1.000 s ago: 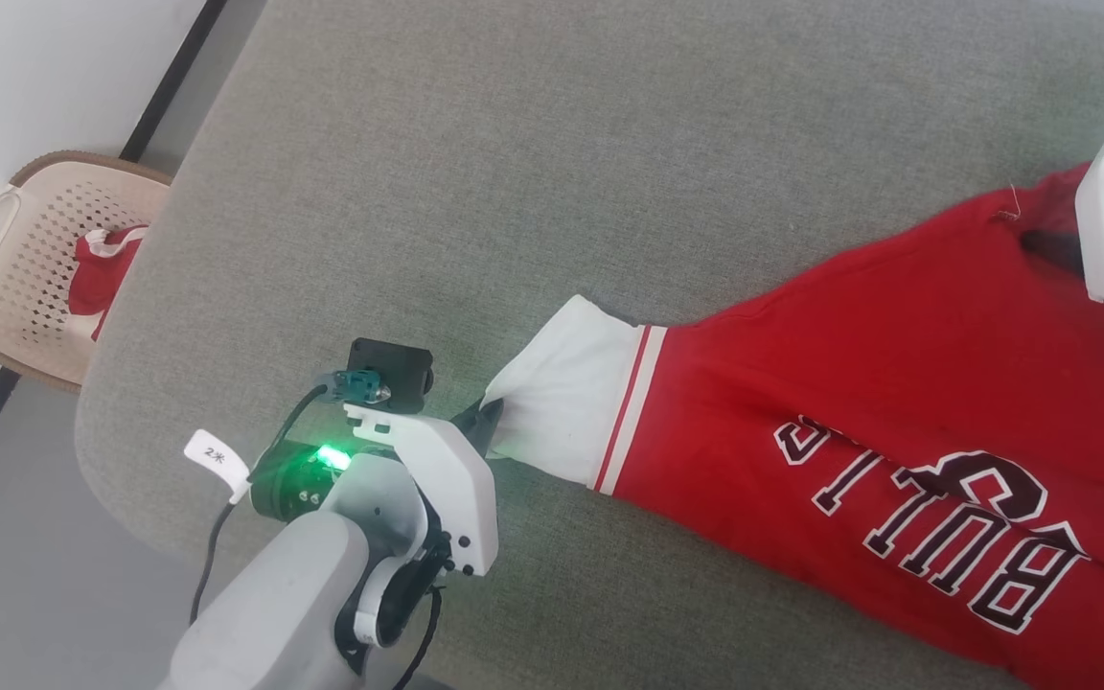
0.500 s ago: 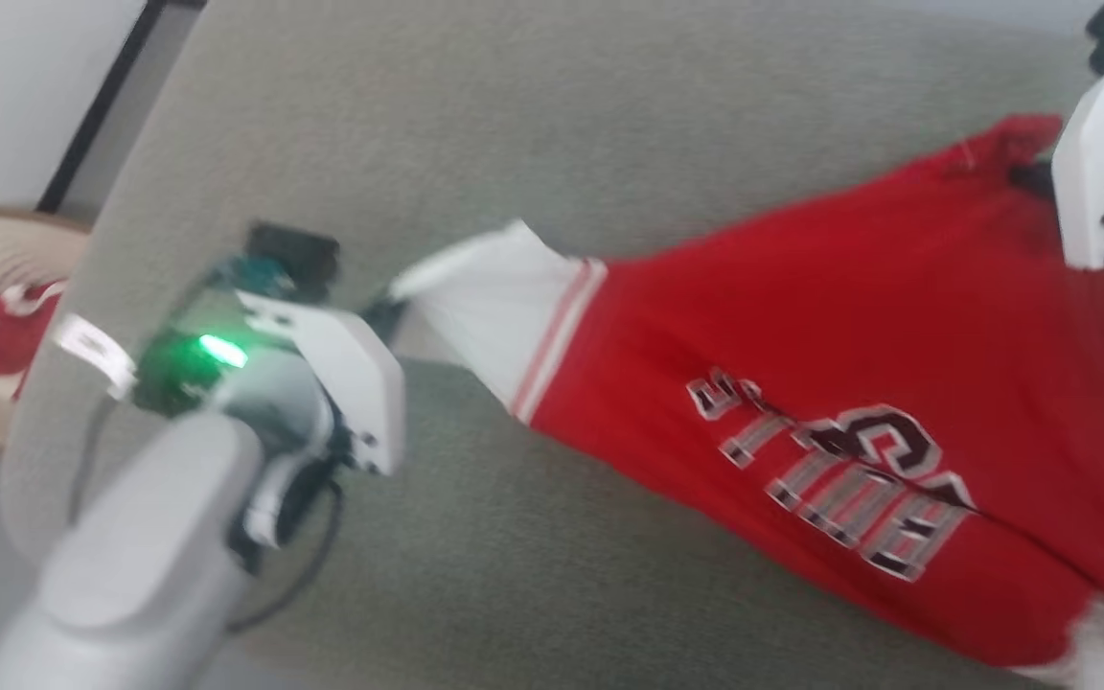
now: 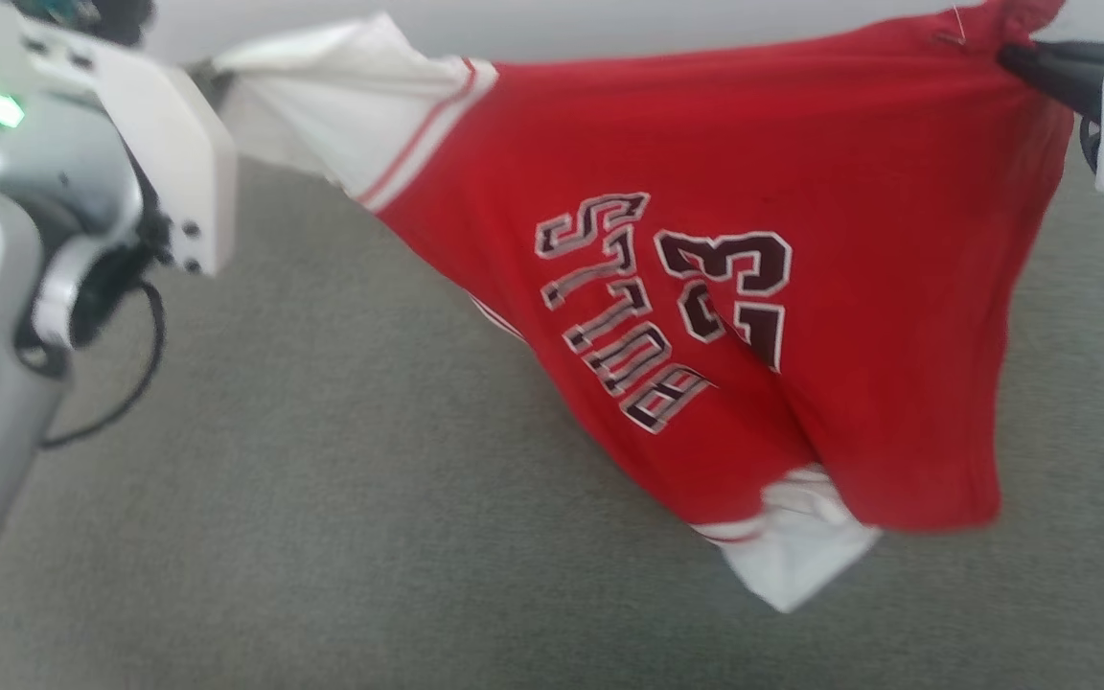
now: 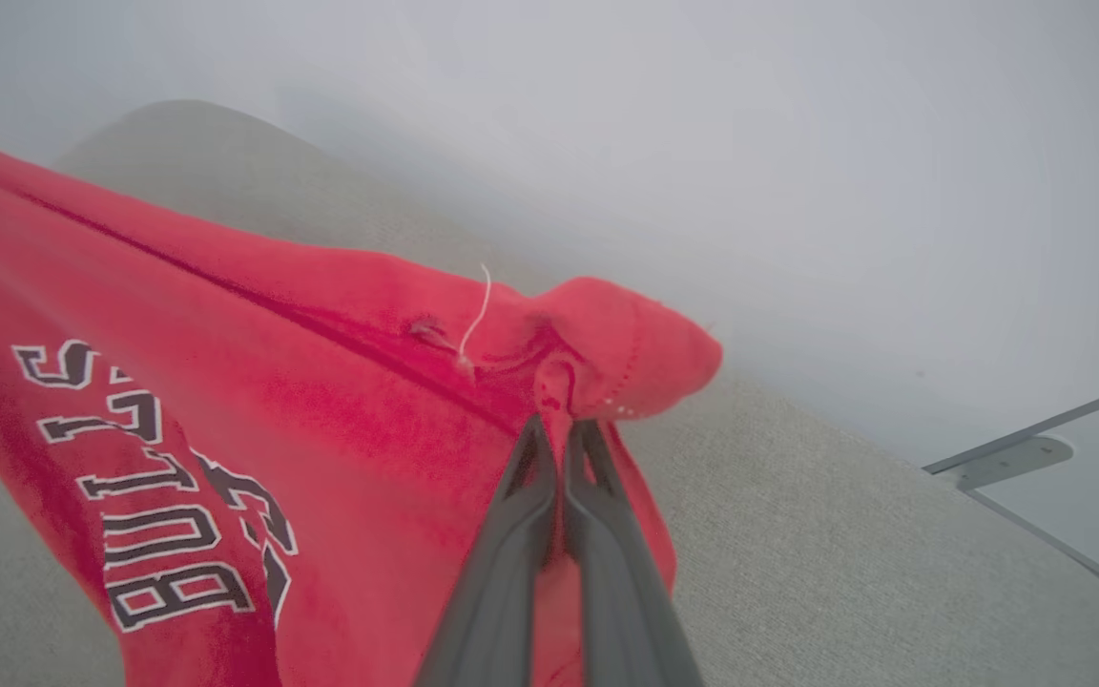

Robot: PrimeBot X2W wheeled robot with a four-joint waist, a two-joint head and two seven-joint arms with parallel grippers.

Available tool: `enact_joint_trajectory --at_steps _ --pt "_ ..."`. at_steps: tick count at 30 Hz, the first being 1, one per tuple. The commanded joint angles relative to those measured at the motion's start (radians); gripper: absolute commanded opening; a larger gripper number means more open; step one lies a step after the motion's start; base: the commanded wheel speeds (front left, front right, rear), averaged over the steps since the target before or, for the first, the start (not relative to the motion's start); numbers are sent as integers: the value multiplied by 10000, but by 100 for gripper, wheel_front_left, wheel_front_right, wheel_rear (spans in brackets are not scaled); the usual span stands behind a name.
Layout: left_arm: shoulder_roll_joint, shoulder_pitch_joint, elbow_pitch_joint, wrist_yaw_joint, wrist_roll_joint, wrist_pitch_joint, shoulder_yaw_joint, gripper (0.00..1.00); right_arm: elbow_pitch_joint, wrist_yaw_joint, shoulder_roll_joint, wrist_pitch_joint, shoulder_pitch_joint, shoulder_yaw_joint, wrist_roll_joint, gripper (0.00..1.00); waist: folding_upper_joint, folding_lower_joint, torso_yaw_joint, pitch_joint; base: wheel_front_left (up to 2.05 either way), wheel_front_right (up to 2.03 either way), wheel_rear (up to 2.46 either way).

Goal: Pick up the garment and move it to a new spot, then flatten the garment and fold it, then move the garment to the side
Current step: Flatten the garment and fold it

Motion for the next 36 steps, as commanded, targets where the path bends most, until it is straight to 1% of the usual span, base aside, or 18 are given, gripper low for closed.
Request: enact_joint_trajectory --at_steps 1,5,11,16,20,22,26,30,32,33,36 --pt "115 -320 93 -69 113 123 29 0 -145 -14 -58 -38 -85 -97 40 0 0 0 -444 -421 0 0 0" --pt "213 -1221 371 -384 243 511 -47 0 -633 -14 -223 1 -143 -377 77 0 0 0 -728 -685 0 0 0" --pt "89 -2287 804 -685 222 905 -114 0 -983 -14 -201 81 -78 -893 60 0 0 0 -1015 -977 0 0 0" --pt "-88 -2907 1239 -860 211 1026 -186 0 -1016 -14 3 67 -69 -1233 -170 0 0 0 -1144 -1051 0 0 0" --pt "-389 -3398 1837 -938 385 671 -252 0 -756 -14 283 -213 -351 -1503 -544 0 0 0 -1222 -885 0 0 0" --pt "-581 -3736 2168 -980 560 129 -266 0 -409 -14 527 -461 -502 -1624 -818 0 0 0 -1266 -662 0 0 0" --pt "-1094 -4486 3178 -950 1104 -1233 -334 0 470 -14 1127 -1401 -1073 -1729 -1465 0 0 0 -1318 -93 0 0 0" --pt "-1558 -5577 4306 -745 1717 -2687 -325 0 1544 -14 1669 -2470 -1825 -1516 -2152 0 0 0 -1334 576 0 0 0" --pt "-1691 -6196 4839 -607 2121 -3536 -364 0 2107 -14 1917 -3256 -2308 -1499 -2564 0 0 0 -1335 887 0 0 0" --pt "-1783 -6855 5322 -447 2479 -4420 -339 0 2660 -14 2134 -4113 -2791 -1477 -2990 0 0 0 -1331 1162 0 0 0" --pt "-1941 -7811 5962 -173 2939 -5713 -288 0 3407 -16 2295 -5603 -3546 -1436 -3807 0 0 0 -1265 1516 0 0 0"
